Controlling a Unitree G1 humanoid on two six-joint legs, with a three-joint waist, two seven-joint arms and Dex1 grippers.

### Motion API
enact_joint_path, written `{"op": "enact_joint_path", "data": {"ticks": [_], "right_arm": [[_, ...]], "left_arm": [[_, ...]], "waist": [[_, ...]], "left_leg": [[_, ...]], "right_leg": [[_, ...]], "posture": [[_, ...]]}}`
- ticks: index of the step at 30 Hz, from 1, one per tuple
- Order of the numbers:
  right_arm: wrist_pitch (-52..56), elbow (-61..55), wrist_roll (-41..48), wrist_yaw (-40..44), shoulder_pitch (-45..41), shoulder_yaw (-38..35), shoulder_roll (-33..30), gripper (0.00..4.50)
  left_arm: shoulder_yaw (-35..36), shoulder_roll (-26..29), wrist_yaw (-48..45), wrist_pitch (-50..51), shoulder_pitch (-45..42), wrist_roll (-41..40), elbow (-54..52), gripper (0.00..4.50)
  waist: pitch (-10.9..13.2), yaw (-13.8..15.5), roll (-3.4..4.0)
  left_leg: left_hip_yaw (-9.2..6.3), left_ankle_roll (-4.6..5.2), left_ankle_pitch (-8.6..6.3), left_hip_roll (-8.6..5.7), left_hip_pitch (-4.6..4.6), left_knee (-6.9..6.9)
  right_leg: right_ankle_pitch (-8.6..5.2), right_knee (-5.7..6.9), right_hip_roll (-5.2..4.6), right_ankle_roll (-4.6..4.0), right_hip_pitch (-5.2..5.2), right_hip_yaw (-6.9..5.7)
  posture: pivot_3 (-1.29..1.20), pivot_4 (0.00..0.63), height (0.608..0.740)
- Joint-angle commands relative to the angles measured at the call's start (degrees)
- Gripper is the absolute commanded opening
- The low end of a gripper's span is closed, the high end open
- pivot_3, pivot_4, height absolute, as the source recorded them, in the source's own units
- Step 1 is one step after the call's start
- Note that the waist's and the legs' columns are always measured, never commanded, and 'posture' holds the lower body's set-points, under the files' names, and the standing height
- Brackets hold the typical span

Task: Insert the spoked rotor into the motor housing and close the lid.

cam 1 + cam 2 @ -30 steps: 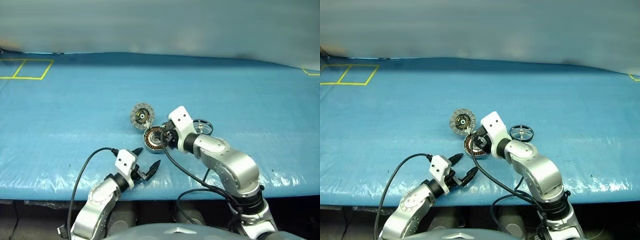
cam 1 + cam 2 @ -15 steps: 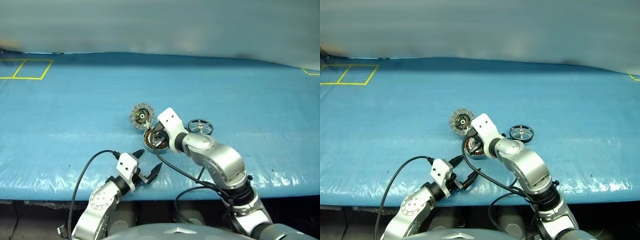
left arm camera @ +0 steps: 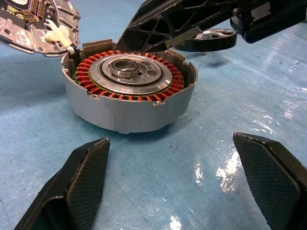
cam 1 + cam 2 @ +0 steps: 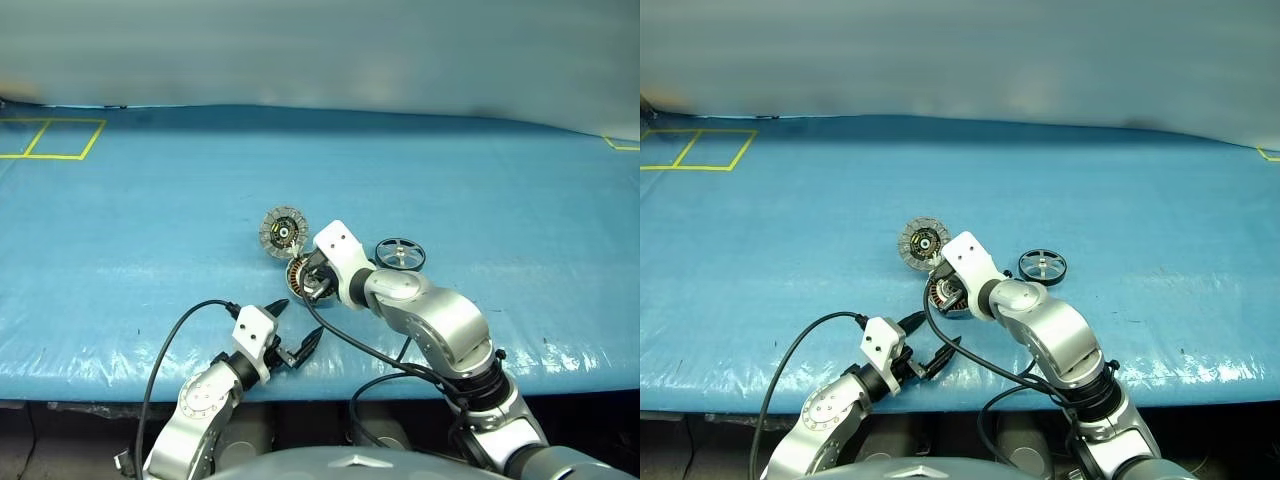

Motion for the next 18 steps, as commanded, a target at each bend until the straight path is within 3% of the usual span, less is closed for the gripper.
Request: {"op": "enact_joint_path", "data": {"ticks": [1,12,18], "right_arm": [[-0.2,0.6,0.4,0.3,-0.4,-0.6,0.6,0.03],[-0.3,2.3,0.4,1.5,-0.8,0.2,-0.9,0.03],[0.0,2.3,0.0,3.3,-2.7,1.9,-5.0,0.03]], "left_arm": [[0.0,0.0,-0.5,-0.1,-0.3,-0.8,-1.1,4.50],[0.2,-0.2,-0.4,0.7,0.2,-1.2,-1.8,4.50],[0.2,-0.3,0.0,1.4,0.3,-1.1,-2.6,4.50]], "waist": [[0.0,0.0,0.00],[0.0,0.0,0.00],[0.0,0.0,0.00]], "left_leg": [[0.00,0.00,0.00,0.00,0.00,0.00],[0.00,0.00,0.00,0.00,0.00,0.00],[0.00,0.00,0.00,0.00,0.01,0.01]], "right_leg": [[0.00,0.00,0.00,0.00,0.00,0.00],[0.00,0.00,0.00,0.00,0.00,0.00],[0.00,0.00,0.00,0.00,0.01,0.00]], "posture": [[0.00,0.150,0.740],[0.00,0.150,0.740],[0.00,0.150,0.740]]}}
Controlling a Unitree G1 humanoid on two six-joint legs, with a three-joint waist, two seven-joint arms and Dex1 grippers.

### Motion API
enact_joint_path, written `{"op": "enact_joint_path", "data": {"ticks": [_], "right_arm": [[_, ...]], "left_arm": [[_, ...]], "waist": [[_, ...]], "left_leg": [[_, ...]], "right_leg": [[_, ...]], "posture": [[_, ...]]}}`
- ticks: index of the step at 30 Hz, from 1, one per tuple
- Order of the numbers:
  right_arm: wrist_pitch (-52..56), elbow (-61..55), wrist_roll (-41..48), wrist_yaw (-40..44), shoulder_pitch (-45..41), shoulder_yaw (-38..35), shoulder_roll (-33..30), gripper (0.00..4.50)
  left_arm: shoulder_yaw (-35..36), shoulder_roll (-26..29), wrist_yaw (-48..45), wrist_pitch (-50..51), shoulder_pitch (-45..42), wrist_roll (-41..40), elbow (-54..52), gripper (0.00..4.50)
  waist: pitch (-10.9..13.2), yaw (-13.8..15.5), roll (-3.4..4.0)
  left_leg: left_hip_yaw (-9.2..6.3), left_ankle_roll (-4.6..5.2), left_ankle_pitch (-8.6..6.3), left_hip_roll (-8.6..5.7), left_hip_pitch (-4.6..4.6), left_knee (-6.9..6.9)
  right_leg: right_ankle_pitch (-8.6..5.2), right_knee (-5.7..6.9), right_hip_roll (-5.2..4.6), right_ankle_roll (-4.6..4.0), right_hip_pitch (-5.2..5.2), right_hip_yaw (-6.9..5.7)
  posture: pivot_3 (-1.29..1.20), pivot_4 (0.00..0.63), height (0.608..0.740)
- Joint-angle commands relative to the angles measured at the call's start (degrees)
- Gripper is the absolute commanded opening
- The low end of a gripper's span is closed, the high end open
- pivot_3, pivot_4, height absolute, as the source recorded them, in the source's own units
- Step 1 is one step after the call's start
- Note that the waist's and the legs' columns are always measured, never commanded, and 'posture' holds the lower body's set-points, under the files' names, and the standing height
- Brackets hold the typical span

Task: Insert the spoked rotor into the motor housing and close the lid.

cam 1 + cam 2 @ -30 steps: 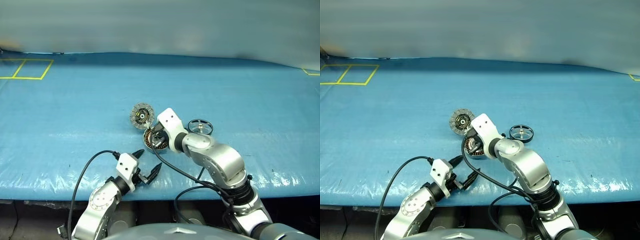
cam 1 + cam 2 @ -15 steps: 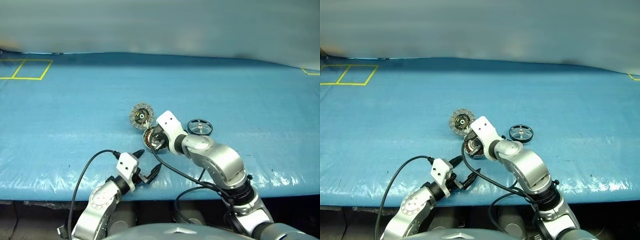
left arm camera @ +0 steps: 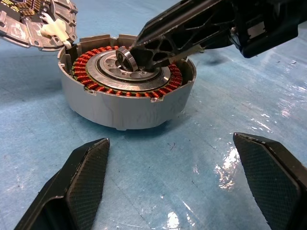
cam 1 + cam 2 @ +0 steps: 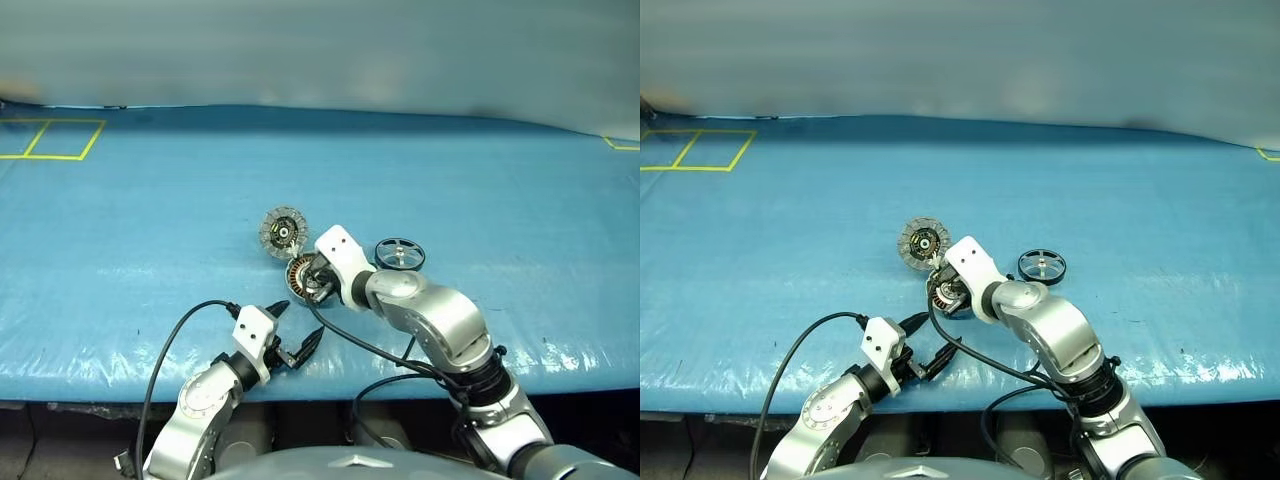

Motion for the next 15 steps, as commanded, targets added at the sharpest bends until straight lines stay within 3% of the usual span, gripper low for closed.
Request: {"op": "enact_joint_path", "data": {"ticks": [1,15], "right_arm": [[0.1,-0.9,-0.1,0.9,-1.5,0.9,-1.7,0.03],[0.9,-5.4,-1.1,-0.5,-3.6,-0.3,-3.5,0.03]], "left_arm": [[0.1,-0.1,0.4,0.3,0.2,-0.6,-2.5,4.50],[0.0,0.1,0.8,1.4,-0.4,-0.7,-3.3,4.50]], "waist": [[0.0,0.1,0.00],[0.0,0.0,0.00]], "left_leg": [[0.00,0.00,0.00,0.00,0.00,0.00],[-0.02,0.00,0.00,0.00,-0.02,0.00]], "right_leg": [[0.00,-0.01,0.00,0.00,0.00,-0.01],[0.00,-0.01,0.00,0.00,0.00,-0.02]], "posture": [[0.00,0.150,0.740],[0.00,0.150,0.740]]}}
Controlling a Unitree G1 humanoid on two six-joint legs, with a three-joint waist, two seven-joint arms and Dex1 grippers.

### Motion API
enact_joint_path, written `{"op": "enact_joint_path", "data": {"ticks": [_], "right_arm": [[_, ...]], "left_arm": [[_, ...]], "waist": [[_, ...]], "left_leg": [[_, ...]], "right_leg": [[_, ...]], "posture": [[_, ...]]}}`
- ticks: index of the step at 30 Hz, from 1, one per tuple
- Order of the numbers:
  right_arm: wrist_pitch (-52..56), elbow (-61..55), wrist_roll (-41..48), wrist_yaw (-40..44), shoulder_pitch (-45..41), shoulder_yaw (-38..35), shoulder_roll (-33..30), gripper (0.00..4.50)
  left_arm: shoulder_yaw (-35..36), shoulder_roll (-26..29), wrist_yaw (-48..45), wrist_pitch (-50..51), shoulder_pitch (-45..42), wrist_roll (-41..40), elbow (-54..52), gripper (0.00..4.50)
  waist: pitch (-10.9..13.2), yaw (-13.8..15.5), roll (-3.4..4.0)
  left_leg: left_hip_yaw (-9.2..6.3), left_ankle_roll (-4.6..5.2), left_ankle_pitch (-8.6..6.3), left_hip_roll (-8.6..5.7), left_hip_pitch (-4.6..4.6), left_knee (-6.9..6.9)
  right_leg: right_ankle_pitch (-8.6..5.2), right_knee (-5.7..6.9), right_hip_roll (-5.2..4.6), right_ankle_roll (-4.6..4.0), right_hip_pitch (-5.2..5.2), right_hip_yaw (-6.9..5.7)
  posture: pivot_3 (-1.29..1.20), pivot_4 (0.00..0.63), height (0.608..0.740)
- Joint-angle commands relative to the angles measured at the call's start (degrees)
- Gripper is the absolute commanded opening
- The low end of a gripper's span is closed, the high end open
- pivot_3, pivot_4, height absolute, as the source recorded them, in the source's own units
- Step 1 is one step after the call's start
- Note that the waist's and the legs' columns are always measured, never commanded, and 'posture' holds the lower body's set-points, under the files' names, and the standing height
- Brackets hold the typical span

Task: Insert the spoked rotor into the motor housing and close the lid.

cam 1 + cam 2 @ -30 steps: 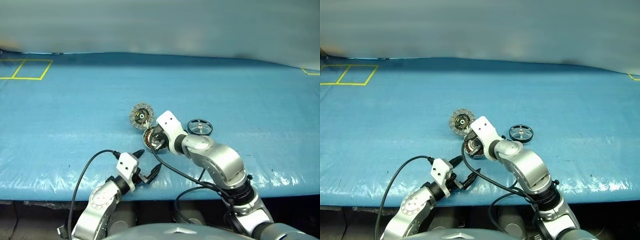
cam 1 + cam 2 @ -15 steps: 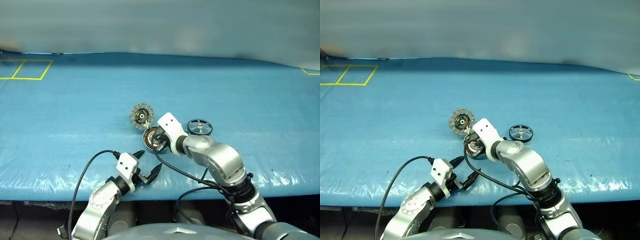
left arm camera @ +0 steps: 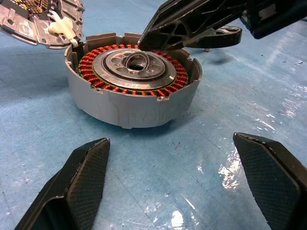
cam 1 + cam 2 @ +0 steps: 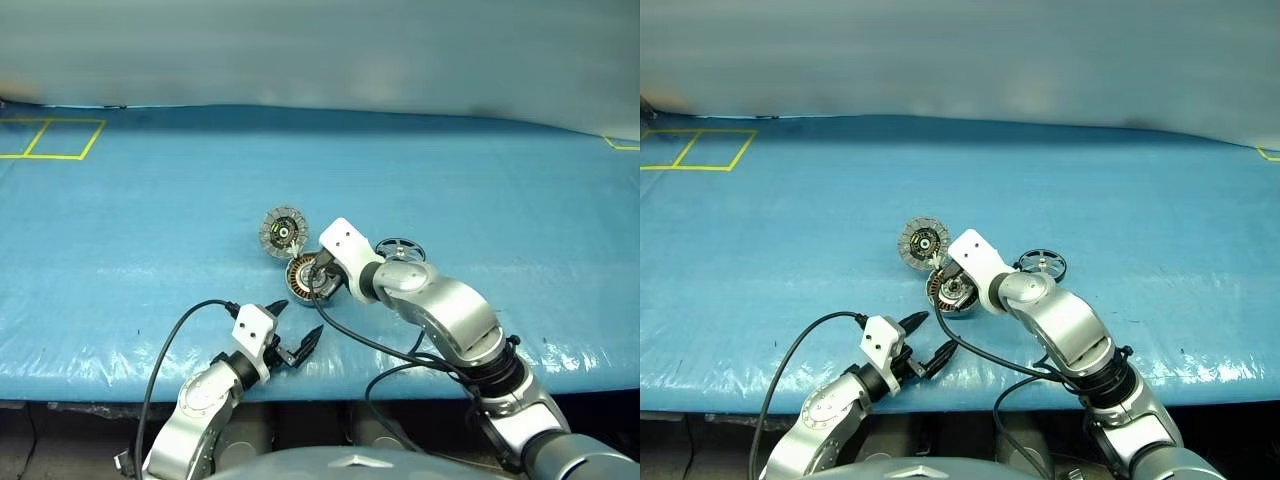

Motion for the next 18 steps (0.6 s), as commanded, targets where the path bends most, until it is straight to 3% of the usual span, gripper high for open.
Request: {"op": "enact_joint_path", "data": {"ticks": [1,18], "right_arm": [[0.3,-2.7,-0.2,-0.5,-0.8,-1.4,0.4,0.03],[0.8,-3.0,1.1,0.4,0.5,1.1,1.5,0.03]], "left_arm": [[-0.1,0.0,-0.2,0.1,-0.3,-0.7,-2.6,4.50],[0.0,0.3,-0.5,-0.1,-0.5,-0.7,-1.5,4.50]], "waist": [[0.0,0.0,0.00],[0.0,0.0,0.00]], "left_leg": [[0.00,0.00,0.00,0.00,0.00,0.00],[0.00,0.00,0.00,0.00,-0.01,0.00]], "right_leg": [[0.00,0.00,0.00,0.00,0.00,0.00],[0.00,0.00,0.00,0.00,-0.01,0.00]], "posture": [[0.00,0.150,0.740],[0.00,0.150,0.740]]}}
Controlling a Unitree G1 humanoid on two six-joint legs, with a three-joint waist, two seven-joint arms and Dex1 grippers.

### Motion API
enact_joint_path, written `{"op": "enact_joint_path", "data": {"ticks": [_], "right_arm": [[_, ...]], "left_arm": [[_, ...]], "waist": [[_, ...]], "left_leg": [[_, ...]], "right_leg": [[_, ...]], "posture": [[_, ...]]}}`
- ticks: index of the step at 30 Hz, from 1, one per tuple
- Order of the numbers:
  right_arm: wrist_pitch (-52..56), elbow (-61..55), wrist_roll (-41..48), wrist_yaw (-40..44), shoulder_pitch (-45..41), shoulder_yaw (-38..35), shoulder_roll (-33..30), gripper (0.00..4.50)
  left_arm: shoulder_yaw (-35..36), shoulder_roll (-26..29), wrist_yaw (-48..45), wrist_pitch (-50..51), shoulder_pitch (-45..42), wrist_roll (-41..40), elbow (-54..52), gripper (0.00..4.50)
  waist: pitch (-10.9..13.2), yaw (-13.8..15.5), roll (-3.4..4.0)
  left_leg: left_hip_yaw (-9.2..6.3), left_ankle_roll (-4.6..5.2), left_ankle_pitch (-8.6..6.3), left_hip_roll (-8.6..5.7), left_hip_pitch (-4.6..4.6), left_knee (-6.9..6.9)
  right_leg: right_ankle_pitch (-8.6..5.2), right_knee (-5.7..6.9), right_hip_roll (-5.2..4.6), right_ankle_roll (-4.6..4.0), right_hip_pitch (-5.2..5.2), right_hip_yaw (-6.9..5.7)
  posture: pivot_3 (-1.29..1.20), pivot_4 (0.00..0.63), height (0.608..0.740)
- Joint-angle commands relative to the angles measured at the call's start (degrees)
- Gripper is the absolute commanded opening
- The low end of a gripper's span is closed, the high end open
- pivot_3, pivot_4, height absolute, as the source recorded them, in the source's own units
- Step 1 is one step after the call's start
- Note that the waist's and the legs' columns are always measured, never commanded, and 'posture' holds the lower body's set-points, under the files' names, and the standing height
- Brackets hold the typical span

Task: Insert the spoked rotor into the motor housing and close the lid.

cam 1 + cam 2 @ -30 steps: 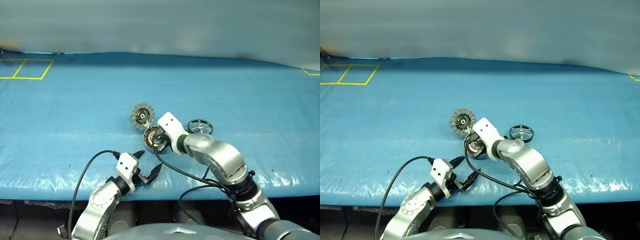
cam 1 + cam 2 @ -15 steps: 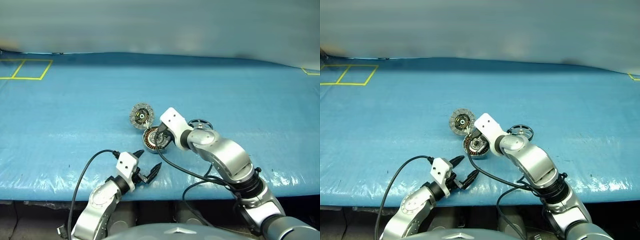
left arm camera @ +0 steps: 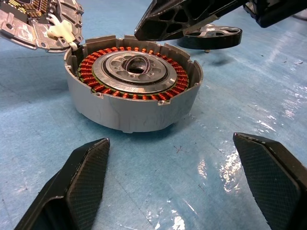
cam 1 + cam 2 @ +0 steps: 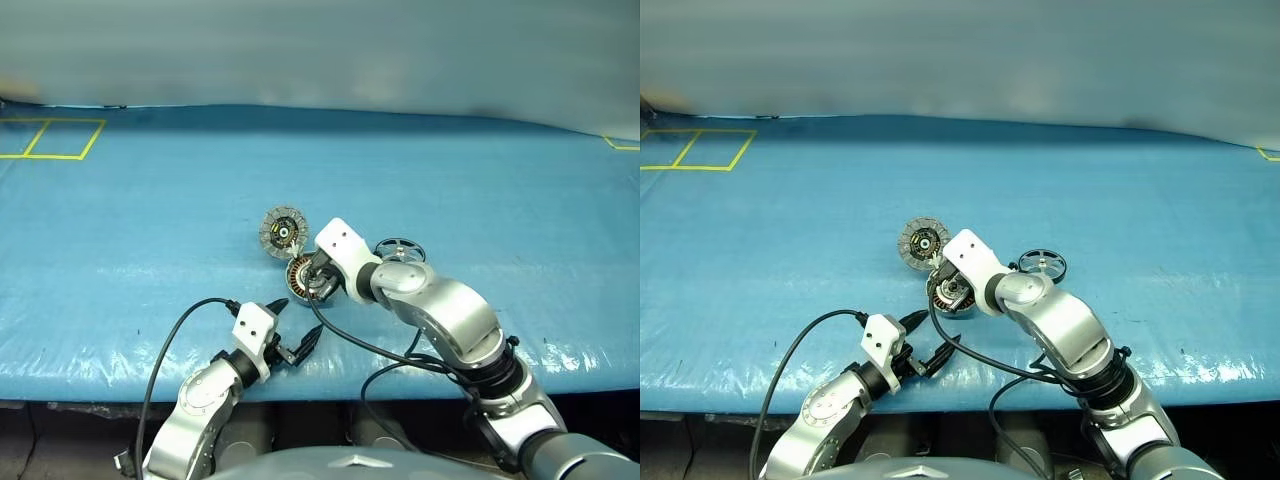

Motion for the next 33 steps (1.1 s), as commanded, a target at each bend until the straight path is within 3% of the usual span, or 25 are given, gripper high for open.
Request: {"op": "enact_joint_path", "data": {"ticks": [1,12,21,33], "right_arm": [[-0.3,-1.9,0.3,0.1,0.4,0.2,0.4,0.03],[-1.9,0.3,-0.6,-0.2,3.3,0.0,-1.2,0.03],[-2.0,-1.1,0.6,-0.3,2.8,-3.2,2.1,0.03],[-3.6,1.4,-0.2,-0.1,3.0,-1.9,3.1,0.03]], "left_arm": [[0.0,0.1,-0.5,-0.4,0.0,-0.7,-1.4,4.50],[0.3,0.3,-1.1,-1.3,0.1,-0.7,-0.4,4.50],[0.6,0.4,-2.5,-2.7,-0.5,-0.6,2.1,4.50],[1.2,-0.1,-3.4,-6.6,-0.3,-0.2,6.5,4.50]], "waist": [[0.0,0.0,0.00],[0.0,0.0,0.00],[0.0,0.0,0.00],[0.0,0.0,0.01]], "left_leg": [[0.00,0.00,0.00,0.00,0.00,0.00],[-0.01,0.00,0.00,0.00,0.00,0.02],[-0.01,0.00,0.00,0.00,0.00,0.02],[-0.02,0.00,0.00,0.00,0.02,0.02]], "right_leg": [[0.00,0.00,0.00,0.00,0.00,0.00],[0.00,0.00,0.00,0.00,0.01,-0.01],[0.00,0.00,0.00,0.00,0.00,-0.01],[0.00,0.01,-0.01,0.00,0.02,-0.02]], "posture": [[0.00,0.150,0.740],[0.00,0.150,0.740],[0.00,0.150,0.740],[0.00,0.150,0.740]]}}
